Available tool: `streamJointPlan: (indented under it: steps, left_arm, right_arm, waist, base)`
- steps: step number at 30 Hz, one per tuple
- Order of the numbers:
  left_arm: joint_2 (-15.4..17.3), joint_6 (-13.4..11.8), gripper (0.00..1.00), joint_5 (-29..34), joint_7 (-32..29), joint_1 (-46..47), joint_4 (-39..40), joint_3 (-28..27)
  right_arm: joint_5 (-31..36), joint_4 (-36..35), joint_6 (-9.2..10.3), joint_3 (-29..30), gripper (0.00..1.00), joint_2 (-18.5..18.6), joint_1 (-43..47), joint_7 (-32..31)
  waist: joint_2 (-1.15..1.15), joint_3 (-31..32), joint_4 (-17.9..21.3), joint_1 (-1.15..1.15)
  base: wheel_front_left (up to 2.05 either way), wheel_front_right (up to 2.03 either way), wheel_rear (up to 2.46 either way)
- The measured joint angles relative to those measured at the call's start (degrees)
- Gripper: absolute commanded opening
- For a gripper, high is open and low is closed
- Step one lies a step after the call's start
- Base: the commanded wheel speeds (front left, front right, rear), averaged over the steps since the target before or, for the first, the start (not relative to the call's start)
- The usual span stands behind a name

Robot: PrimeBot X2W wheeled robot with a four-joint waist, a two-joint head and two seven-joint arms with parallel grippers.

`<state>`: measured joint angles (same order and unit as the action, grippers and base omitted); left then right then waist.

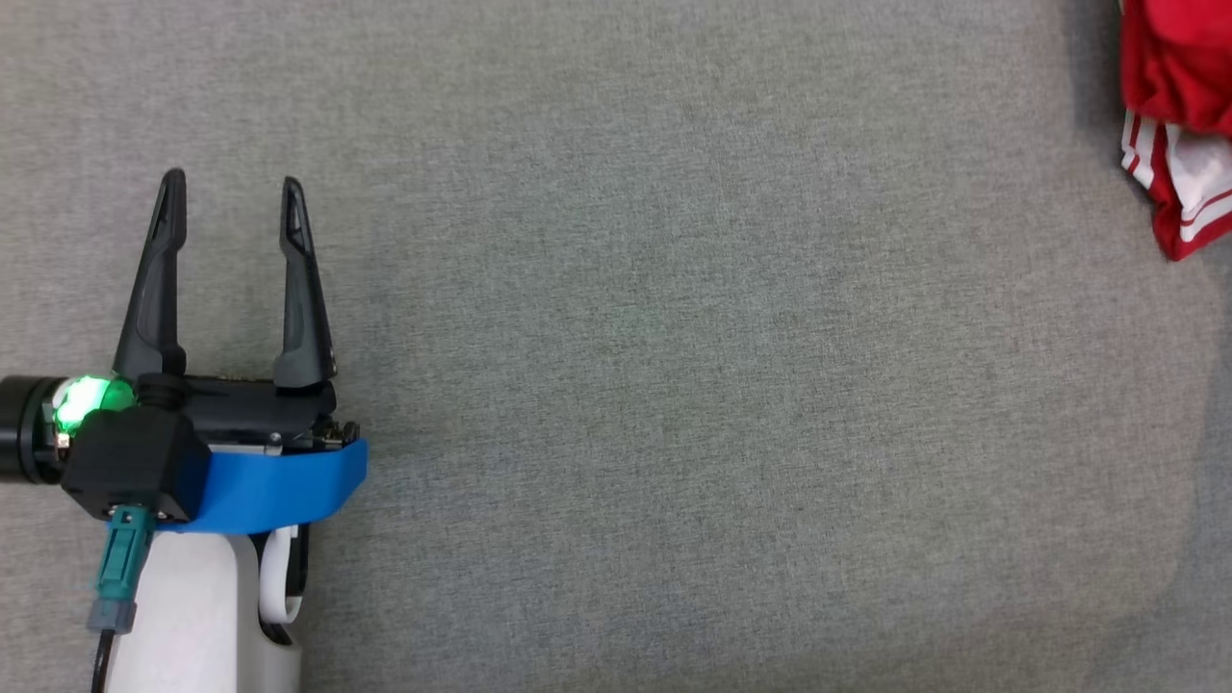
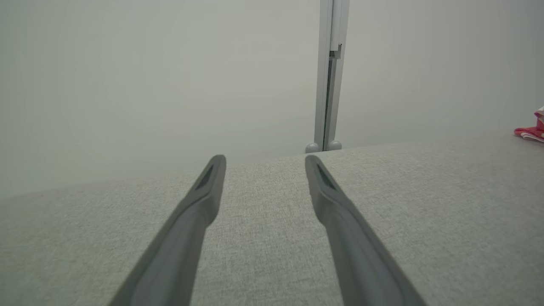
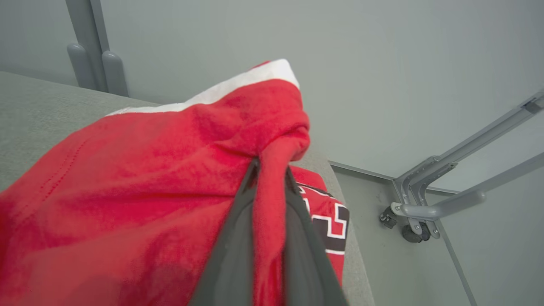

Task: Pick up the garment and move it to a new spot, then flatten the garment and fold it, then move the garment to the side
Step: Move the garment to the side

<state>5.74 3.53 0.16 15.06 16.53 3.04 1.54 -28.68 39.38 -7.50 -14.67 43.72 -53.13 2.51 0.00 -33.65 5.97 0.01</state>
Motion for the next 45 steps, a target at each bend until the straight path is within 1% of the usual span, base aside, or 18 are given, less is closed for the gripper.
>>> streamJointPlan:
  steps: [7,16,17,18,19,25,30,33,38,45]
  left_arm:
    - [0.7,-0.2,1.00,0.4,0.0,1.5,0.7,0.7]
    - [0.5,-0.8,1.00,-0.2,0.0,2.1,1.0,1.2]
    - [0.5,-1.0,1.00,-0.2,0.0,2.1,1.0,1.2]
    - [0.5,-1.1,1.00,-0.4,0.0,2.1,1.0,1.2]
    - [0.5,-1.2,1.00,-0.7,0.0,2.1,0.9,1.1]
    - [0.2,-1.5,1.00,-1.2,0.0,1.5,0.2,0.8]
    - [-0.2,-1.9,1.00,-1.8,0.0,-0.5,-0.2,0.2]
    - [-0.2,-2.0,1.00,-2.2,0.0,-2.5,-0.5,-0.7]
    - [-0.3,-2.0,1.00,-2.7,0.0,-6.4,-1.0,-1.7]
    - [-0.6,-1.9,1.00,-3.2,0.0,-11.5,-1.9,-2.8]
  right_arm:
    - [1.4,2.9,0.00,-1.3,0.00,1.5,-4.1,-0.9]
    - [1.3,6.8,0.00,-2.5,0.00,2.5,-7.4,-1.5]
    - [1.3,7.0,0.00,-2.6,0.18,2.5,-7.5,-1.3]
    - [1.3,7.3,0.00,-2.7,0.53,2.4,-7.5,-1.0]
    - [1.5,8.0,0.00,-3.1,1.00,2.2,-7.7,-0.9]
    - [3.1,9.3,0.00,-3.5,1.00,1.7,-8.7,2.1]
    - [4.1,9.7,0.00,-4.2,1.00,-0.7,-8.7,5.4]
    - [4.4,9.3,0.00,-5.2,1.00,-3.1,-7.8,8.2]
    - [4.2,7.6,0.00,-6.4,1.00,-8.1,-3.9,11.4]
    - [5.0,1.5,0.00,-7.1,1.00,-15.0,4.6,12.4]
  waist:
    - [0.00,-1.9,0.5,0.00]
    - [0.00,-2.7,-0.7,0.00]
    - [0.00,-2.7,-0.8,0.00]
    - [0.00,-2.7,-0.9,0.00]
    - [0.00,-2.5,-1.1,0.00]
    - [0.00,0.0,-1.7,0.00]
    - [0.00,3.7,-2.3,0.00]
    - [0.00,6.5,-2.8,-0.01]
    - [0.00,11.5,-3.6,-0.02]
    - [0.00,18.2,-4.9,-0.02]
  base:
    - [0.00,0.00,0.00]
    - [0.00,0.00,0.00]
    - [0.00,0.00,0.00]
    - [0.00,0.00,0.00]
    - [0.00,0.00,0.00]
    - [0.00,0.00,0.00]
    - [0.00,0.00,0.00]
    - [0.00,0.00,0.00]
    - [0.00,0.00,0.00]
    - [0.00,0.00,0.00]
